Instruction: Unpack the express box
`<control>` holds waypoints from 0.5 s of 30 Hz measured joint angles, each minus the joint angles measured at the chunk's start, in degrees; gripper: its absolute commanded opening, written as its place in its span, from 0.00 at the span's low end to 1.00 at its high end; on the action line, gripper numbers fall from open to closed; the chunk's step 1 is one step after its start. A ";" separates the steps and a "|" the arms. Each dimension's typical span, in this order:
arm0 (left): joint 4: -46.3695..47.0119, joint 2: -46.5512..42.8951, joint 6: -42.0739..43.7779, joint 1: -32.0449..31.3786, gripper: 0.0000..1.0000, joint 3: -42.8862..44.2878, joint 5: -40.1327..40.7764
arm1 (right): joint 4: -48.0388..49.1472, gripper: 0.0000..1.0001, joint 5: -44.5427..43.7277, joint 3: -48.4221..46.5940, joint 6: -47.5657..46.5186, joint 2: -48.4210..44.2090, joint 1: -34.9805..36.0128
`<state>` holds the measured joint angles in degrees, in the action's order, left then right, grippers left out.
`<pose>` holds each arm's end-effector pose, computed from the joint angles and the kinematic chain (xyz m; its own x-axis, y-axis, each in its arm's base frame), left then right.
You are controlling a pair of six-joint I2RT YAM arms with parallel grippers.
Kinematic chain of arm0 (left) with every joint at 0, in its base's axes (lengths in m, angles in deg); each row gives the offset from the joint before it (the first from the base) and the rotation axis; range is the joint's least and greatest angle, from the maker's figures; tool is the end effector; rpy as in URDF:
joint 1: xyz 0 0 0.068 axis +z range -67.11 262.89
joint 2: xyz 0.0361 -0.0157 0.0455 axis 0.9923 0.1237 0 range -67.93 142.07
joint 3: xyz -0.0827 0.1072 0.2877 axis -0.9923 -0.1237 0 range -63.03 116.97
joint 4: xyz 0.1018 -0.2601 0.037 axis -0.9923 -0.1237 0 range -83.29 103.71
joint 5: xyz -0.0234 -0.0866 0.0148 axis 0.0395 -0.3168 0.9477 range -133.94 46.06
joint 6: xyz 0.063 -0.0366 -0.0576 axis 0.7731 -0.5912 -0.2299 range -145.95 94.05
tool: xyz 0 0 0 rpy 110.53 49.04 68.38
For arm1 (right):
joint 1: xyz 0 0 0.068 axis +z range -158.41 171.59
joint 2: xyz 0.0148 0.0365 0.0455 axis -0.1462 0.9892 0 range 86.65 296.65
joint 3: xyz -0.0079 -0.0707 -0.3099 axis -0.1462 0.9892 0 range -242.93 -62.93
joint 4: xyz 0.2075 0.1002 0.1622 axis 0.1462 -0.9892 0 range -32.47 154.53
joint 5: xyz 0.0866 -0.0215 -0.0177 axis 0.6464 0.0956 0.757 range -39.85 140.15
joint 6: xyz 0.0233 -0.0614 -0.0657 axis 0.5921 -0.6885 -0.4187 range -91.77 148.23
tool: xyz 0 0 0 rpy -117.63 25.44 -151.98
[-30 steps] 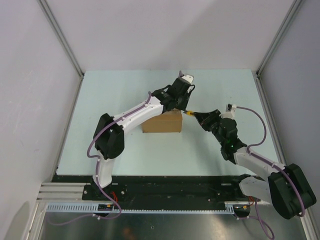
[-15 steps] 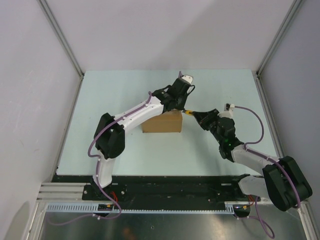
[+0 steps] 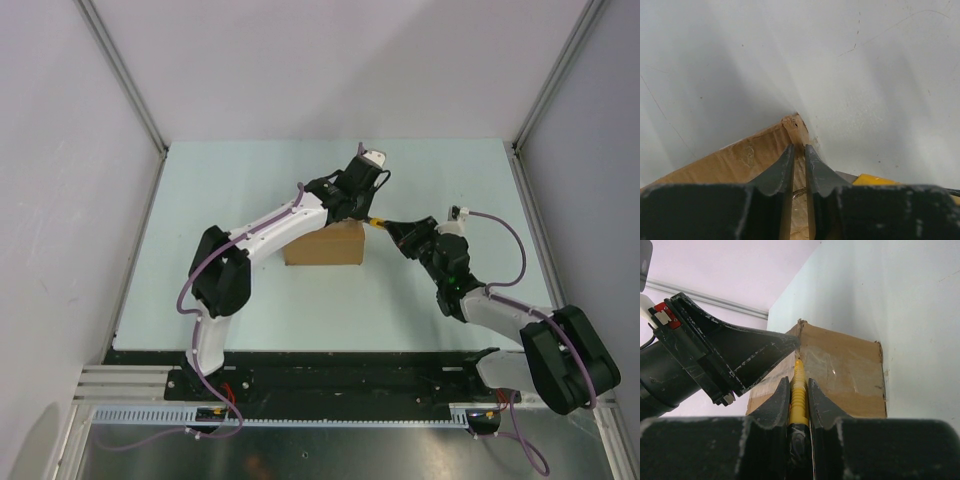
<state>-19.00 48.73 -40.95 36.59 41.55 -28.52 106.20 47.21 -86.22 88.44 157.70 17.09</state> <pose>0.3907 -0.3767 0.2849 -0.6168 0.2844 -0.7339 0.4213 0.9069 -0.0026 0.2721 0.1251 0.2334 -0.3807 0.7786 -0.4988 -0.1078 0.4984 0.8602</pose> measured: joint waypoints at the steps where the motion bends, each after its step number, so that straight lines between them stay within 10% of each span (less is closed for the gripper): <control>1: 0.00 0.04 0.00 0.00 0.16 0.04 0.07 | 0.17 0.00 0.00 0.00 0.09 0.13 0.00; 15: -1.09 0.68 -0.09 0.00 0.09 0.94 0.76 | 1.03 0.00 -0.96 -0.52 0.15 1.42 1.38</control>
<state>-20.09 49.41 -41.04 36.59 42.49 -27.76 107.22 46.25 -86.74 88.59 159.12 18.46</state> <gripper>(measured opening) 0.121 0.155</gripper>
